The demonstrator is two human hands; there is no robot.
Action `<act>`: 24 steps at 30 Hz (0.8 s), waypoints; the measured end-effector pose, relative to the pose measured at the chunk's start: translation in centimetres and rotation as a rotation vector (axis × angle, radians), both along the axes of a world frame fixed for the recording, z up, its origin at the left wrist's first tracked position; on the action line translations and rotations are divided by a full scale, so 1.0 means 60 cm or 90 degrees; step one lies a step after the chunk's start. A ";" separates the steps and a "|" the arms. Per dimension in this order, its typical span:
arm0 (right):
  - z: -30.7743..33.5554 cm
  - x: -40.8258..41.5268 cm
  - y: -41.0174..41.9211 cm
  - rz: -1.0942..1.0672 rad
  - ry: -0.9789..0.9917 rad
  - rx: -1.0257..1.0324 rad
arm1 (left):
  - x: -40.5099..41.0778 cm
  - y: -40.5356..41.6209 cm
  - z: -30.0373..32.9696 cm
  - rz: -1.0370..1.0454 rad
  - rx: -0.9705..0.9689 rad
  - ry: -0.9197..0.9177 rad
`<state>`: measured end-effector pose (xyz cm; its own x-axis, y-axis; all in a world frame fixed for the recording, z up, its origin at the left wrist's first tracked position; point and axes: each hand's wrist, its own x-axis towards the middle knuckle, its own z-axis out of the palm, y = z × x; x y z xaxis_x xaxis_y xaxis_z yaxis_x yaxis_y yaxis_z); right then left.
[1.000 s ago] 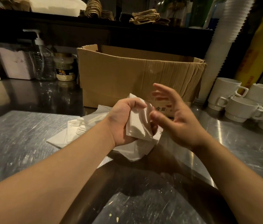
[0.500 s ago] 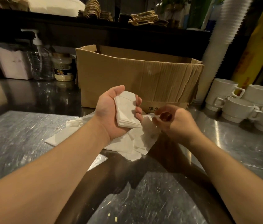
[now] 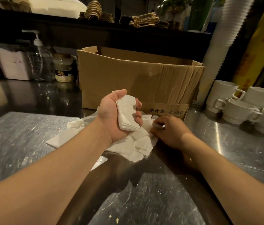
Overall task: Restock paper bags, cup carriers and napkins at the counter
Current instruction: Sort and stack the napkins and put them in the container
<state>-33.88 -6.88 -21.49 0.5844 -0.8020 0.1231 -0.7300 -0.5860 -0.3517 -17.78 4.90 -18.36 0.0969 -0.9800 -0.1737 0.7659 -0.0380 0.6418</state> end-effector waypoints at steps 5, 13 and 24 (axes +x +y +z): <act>0.007 -0.003 0.008 -0.014 -0.063 0.025 | 0.001 -0.002 -0.003 -0.001 0.007 -0.007; 0.043 -0.031 0.020 -0.127 -0.563 0.359 | 0.001 -0.001 -0.003 -0.004 0.002 -0.010; 0.048 -0.030 0.006 -0.190 -0.258 0.366 | 0.001 -0.001 -0.002 0.014 0.009 -0.007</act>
